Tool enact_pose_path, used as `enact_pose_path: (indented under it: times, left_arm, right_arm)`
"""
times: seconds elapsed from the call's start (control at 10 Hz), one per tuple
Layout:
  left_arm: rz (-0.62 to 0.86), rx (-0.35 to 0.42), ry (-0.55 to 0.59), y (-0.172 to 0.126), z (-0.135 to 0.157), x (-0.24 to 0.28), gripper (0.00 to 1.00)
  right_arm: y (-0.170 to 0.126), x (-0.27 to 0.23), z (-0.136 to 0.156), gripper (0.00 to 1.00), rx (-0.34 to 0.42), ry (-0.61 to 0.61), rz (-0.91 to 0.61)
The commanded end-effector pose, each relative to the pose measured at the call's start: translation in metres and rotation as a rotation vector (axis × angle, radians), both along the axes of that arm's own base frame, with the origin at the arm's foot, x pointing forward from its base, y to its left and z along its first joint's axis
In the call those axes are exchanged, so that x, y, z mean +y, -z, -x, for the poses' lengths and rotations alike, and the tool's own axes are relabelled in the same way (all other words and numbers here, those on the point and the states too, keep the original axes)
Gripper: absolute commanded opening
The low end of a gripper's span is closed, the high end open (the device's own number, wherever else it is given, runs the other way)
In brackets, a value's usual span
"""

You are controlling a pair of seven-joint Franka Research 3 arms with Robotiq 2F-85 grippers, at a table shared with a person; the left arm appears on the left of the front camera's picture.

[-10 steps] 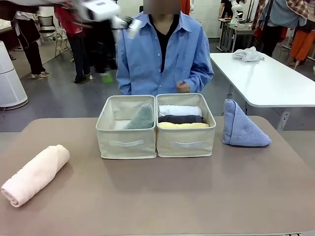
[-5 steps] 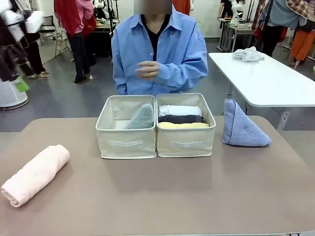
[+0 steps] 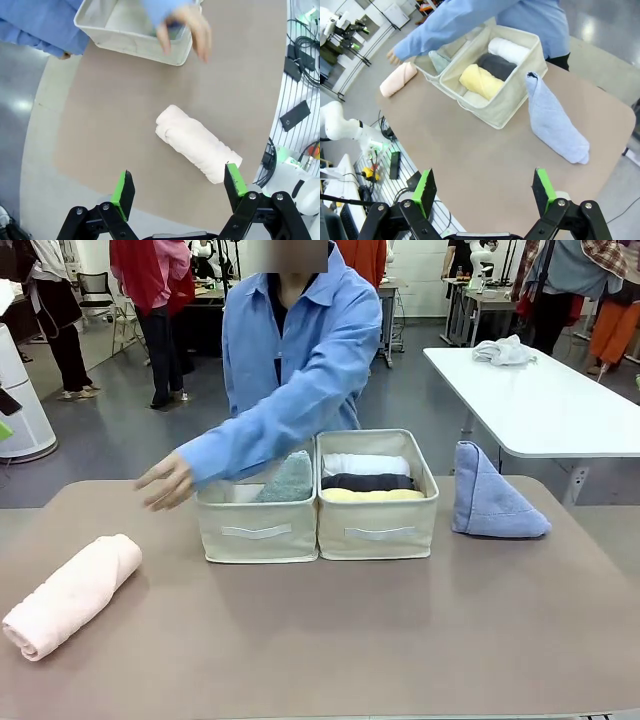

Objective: Sort the towels based on their folding style.
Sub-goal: Pick up another triangle-folded towel from the table and place it in the left Fabric basket.

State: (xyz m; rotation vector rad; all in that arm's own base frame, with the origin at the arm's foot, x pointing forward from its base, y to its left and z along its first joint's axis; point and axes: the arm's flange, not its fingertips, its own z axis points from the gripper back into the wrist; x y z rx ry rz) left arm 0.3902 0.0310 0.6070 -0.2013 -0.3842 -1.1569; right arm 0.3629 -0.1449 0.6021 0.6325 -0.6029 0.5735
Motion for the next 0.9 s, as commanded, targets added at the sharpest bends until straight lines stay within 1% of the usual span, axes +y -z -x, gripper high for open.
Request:
enact_pose_path:
  times: [0.0, 0.4, 0.5, 0.6, 0.7, 0.8]
  left_arm:
    - [-0.008, -0.015, 0.010, -0.008, 0.005, -0.004, 0.93]
    - [-0.005, -0.017, 0.010, -0.007, 0.003, -0.005, 0.93]
    - [0.169, -0.027, 0.085, -0.019, 0.000, 0.019, 0.93]
    - [0.338, -0.026, 0.144, -0.024, 0.004, 0.050, 0.93]
    - [0.483, -0.030, 0.225, -0.029, 0.010, 0.087, 0.93]
    - [0.588, -0.058, 0.249, -0.029, 0.014, 0.115, 0.93]
  right_arm:
    - [0.001, 0.001, 0.000, 1.00, -0.009, -0.007, -0.011]
    - [0.001, 0.001, 0.000, 1.00, -0.009, -0.007, -0.011]
    - [0.001, 0.001, 0.000, 1.00, -0.009, -0.007, -0.011]
    - [0.001, 0.001, 0.000, 1.00, -0.009, -0.007, -0.011]
    - [0.001, 0.001, 0.000, 1.00, -0.009, -0.007, -0.011]
    - [0.001, 0.001, 0.000, 1.00, -0.009, -0.007, -0.011]
